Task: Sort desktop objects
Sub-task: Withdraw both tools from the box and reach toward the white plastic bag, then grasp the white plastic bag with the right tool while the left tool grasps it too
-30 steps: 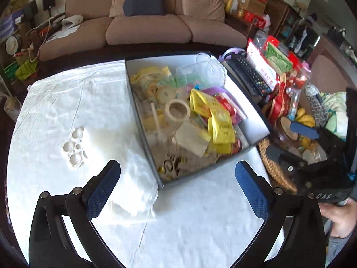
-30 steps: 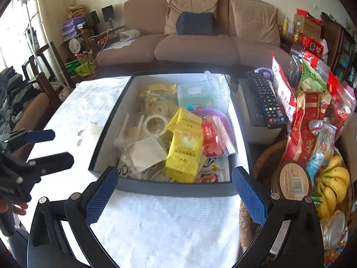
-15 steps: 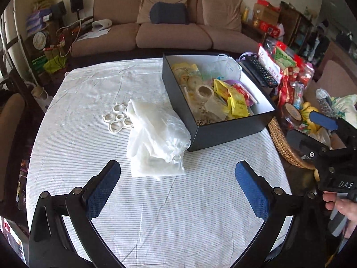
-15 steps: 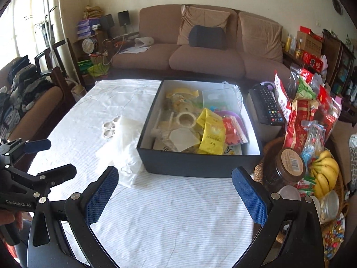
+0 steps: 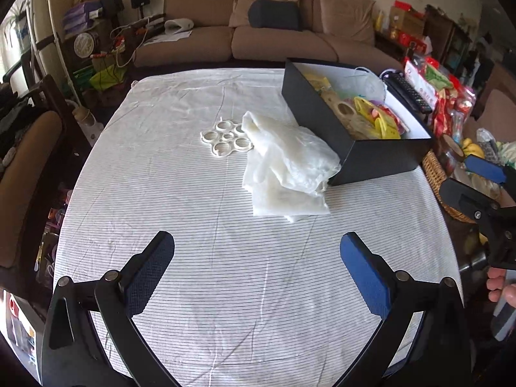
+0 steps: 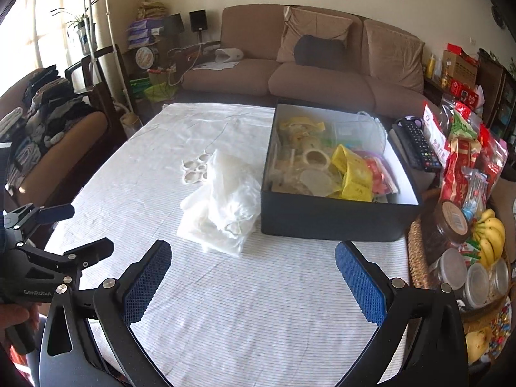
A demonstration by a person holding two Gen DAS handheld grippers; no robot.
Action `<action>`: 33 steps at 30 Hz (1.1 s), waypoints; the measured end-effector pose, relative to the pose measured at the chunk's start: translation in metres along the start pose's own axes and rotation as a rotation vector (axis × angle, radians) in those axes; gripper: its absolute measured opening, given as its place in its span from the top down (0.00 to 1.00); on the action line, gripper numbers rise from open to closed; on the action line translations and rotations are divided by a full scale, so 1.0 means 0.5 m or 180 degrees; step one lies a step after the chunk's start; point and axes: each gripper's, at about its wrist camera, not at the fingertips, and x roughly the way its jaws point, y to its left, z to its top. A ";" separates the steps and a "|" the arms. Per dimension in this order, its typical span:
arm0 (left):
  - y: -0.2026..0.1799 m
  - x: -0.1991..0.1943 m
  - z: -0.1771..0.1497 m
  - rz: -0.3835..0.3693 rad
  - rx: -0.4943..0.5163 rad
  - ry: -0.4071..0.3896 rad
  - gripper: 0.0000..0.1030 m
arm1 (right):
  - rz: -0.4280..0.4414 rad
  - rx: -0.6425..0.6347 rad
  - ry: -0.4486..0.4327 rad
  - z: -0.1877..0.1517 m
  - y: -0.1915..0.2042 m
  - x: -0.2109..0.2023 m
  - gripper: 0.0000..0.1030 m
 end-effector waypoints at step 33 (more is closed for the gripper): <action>0.114 0.452 0.142 -0.1015 -0.0969 0.0734 0.00 | 0.1621 0.2629 -0.0004 -0.100 -0.129 0.365 0.03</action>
